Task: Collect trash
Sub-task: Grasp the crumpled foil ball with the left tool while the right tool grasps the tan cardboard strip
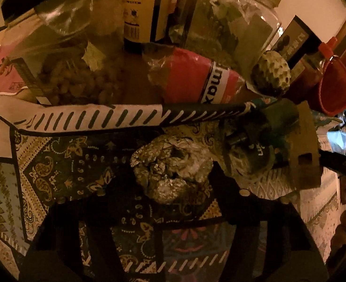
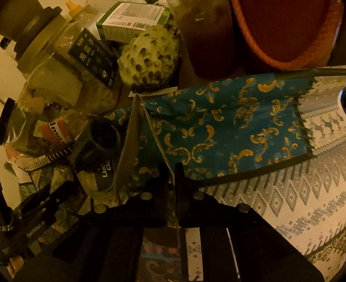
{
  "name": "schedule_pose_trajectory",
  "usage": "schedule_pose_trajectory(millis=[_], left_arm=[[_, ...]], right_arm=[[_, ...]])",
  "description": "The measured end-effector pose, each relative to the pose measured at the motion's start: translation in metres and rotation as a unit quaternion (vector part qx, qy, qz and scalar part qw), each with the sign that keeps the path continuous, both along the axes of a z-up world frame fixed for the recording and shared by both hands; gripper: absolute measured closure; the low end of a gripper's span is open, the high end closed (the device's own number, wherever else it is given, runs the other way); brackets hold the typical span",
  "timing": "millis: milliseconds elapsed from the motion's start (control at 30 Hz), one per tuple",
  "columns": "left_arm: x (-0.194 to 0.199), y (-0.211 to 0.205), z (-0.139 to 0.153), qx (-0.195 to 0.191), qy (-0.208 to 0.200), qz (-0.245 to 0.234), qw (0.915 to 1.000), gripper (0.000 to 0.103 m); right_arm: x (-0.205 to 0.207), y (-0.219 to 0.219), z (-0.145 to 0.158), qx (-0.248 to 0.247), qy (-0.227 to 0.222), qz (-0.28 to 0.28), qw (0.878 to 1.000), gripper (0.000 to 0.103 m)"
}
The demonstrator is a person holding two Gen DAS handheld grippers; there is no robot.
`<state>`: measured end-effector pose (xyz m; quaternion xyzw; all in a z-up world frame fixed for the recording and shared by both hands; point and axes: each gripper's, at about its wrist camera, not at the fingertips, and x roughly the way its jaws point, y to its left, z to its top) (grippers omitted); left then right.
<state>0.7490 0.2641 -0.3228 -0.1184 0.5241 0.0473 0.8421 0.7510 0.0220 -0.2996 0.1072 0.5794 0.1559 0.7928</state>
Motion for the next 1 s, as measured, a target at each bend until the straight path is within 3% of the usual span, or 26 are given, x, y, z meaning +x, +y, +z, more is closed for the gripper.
schedule_pose_trajectory(millis=[267,533,767,1000], left_arm=[[-0.017,-0.009,0.029,0.0,-0.027,0.001,0.9996,0.048],[-0.052,-0.036,0.092,0.027,-0.082,-0.004,0.9963,0.048],[-0.098,-0.085,0.16,0.061,-0.14,-0.009,0.9883,0.048],[-0.154,-0.145,0.203,0.065,-0.187,0.0,0.9802,0.048]], right_arm=[[-0.02,-0.022,0.028,-0.001,-0.018,-0.004,1.0,0.101],[-0.046,-0.046,0.081,-0.005,-0.078,0.004,0.997,0.101],[-0.084,-0.068,0.134,0.013,-0.144,0.012,0.989,0.101],[-0.141,-0.108,0.189,0.018,-0.213,0.026,0.977,0.101]])
